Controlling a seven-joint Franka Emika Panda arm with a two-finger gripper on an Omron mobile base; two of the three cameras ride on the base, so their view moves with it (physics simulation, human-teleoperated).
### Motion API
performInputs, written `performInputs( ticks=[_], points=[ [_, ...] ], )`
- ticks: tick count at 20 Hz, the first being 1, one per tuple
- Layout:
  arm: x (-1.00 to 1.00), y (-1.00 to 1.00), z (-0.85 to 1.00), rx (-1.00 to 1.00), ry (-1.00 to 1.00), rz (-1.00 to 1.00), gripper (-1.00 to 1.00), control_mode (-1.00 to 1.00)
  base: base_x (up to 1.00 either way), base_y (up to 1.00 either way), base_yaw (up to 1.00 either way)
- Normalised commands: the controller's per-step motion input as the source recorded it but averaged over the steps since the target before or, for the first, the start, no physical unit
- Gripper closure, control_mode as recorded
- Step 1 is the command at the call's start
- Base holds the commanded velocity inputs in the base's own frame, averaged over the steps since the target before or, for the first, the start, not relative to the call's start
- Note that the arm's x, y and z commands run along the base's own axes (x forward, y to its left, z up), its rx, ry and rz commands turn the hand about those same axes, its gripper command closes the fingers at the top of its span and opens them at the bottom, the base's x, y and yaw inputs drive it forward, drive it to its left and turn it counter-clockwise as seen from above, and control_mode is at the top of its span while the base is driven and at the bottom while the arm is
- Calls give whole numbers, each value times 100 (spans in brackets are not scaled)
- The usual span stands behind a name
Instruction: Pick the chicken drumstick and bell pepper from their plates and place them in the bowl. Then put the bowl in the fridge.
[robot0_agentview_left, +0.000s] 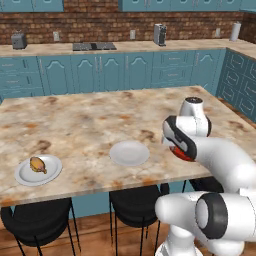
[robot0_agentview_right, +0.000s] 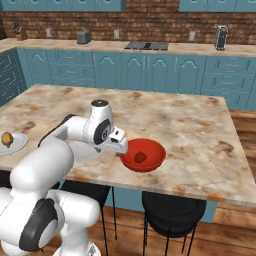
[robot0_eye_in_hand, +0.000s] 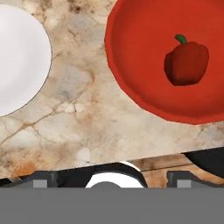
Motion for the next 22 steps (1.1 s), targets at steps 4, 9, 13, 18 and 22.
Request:
performInputs(
  ticks=[4, 9, 13, 18, 22],
  points=[
    [-12, 82, 15, 0, 0, 15, -100, -100, 0, 0, 0],
    [-4, 84, 8, 0, 0, 18, -100, -100, 0, 0, 0],
    [1, 78, 0, 0, 0, 15, -100, -100, 0, 0, 0],
    [0, 0, 0, 0, 0, 0, -100, -100, 0, 0, 0],
    [0, 0, 0, 0, 0, 0, -100, 100, 0, 0, 0]
  ],
)
